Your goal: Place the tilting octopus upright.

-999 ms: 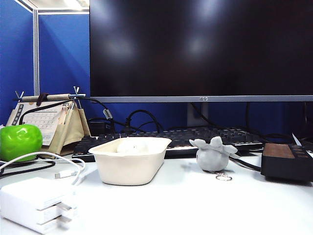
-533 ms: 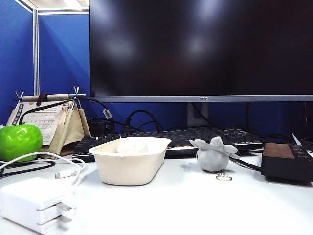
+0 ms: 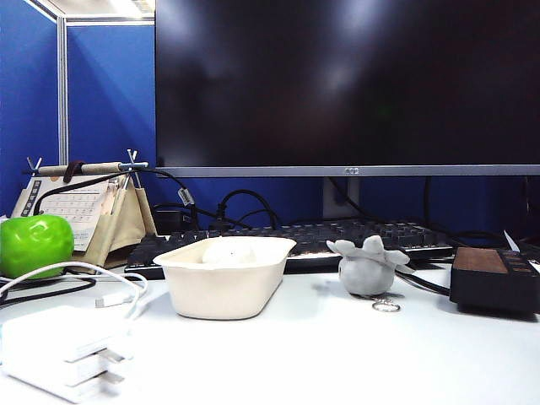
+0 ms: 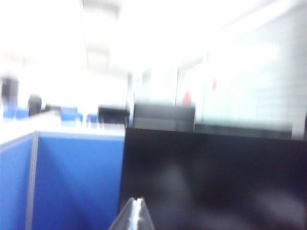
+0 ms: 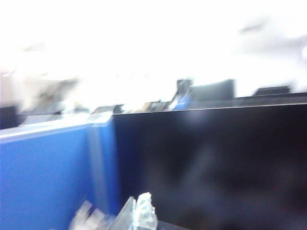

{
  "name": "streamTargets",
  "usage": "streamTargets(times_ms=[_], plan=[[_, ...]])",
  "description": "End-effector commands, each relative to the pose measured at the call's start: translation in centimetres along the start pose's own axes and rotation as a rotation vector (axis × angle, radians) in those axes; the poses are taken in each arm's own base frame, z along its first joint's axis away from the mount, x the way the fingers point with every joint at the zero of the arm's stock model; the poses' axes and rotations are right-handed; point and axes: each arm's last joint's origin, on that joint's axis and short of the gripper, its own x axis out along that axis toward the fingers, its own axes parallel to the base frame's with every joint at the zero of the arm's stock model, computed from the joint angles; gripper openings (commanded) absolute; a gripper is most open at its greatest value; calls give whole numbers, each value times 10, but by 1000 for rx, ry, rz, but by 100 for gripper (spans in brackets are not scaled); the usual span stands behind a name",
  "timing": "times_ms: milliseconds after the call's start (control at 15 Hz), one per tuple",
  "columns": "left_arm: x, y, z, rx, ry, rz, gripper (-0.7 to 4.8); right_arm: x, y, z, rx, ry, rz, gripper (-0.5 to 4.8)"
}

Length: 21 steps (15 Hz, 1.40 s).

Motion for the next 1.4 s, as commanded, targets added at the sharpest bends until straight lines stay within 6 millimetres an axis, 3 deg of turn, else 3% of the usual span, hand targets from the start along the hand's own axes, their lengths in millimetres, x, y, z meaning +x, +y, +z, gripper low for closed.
streamTargets(times_ms=[67,200,333,599,799,999,1332,1399], plan=[[42,8,4,-57,235,-100,-6,31,-9,21,35,83,40,-6],[92,21,-5,-171,385,-254,-6,68,-27,18,85,194,85,-6],[124,31,-20,-270,505,-346,-6,97,-46,0,188,351,134,-6],[161,36,-65,-408,750,-403,-6,135,-71,-61,502,769,175,-6],[182,8,-94,-406,875,-513,-6,171,-61,-102,589,975,303,-6],[196,-19,-121,-232,960,-461,-6,196,-58,-132,528,1043,394,-6],[222,-46,-181,-162,1143,-450,-6,211,-67,-174,465,1128,420,-5],[230,-51,-203,-160,1191,-450,-6,212,-71,-194,455,1170,370,-5]])
